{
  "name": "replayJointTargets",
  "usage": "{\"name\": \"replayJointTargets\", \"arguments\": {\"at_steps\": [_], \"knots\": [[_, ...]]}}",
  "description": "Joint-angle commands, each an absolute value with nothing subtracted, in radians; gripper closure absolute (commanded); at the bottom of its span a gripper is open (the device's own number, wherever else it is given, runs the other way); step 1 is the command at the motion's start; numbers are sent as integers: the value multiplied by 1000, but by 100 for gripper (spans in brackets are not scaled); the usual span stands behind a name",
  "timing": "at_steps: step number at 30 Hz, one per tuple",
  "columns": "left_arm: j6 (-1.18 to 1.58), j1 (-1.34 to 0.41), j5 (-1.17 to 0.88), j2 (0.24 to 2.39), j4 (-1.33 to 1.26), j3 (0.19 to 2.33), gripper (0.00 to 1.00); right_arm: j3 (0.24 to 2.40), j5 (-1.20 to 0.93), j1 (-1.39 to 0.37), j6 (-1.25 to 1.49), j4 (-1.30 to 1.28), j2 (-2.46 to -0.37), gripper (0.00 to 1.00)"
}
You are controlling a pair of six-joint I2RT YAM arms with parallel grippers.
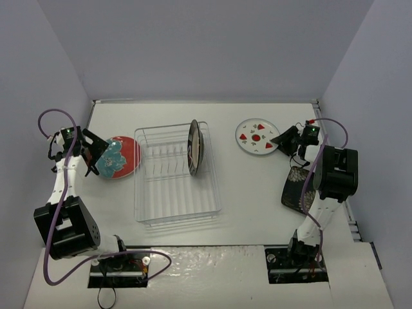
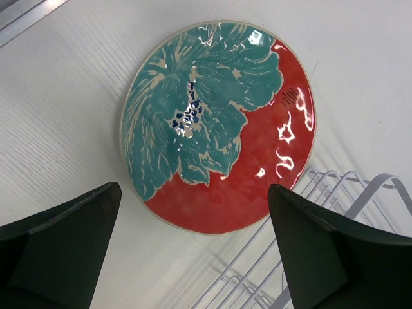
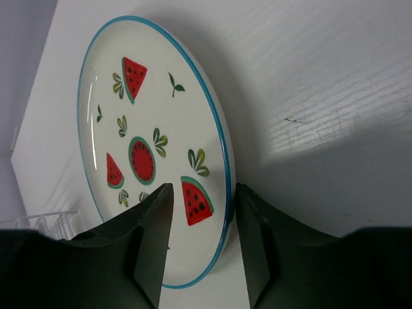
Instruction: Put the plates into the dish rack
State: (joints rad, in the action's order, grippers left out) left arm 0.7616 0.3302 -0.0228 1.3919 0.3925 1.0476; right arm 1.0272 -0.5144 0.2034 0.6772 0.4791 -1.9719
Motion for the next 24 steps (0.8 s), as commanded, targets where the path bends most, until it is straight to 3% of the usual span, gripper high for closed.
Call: {"name": "replayJointTargets", "arguments": {"at_steps": [1, 5, 14, 20, 24], "knots": [[756, 332, -13, 1345, 350, 1051, 3, 1045, -518, 202, 694, 480, -1999, 65], [753, 333, -20, 1354, 355, 1057, 3, 1039, -457, 201, 716, 468, -2008, 100], [749, 334, -25, 1341, 354, 1057, 3, 997, -378, 197, 657, 506, -1864, 100], [750, 334, -30, 1323, 344, 1043, 3, 1024, -150, 139, 554, 398, -1596, 100], [749, 334, -37, 1315, 337, 1034, 3, 1029, -115, 127, 540, 377, -1473, 100]]}}
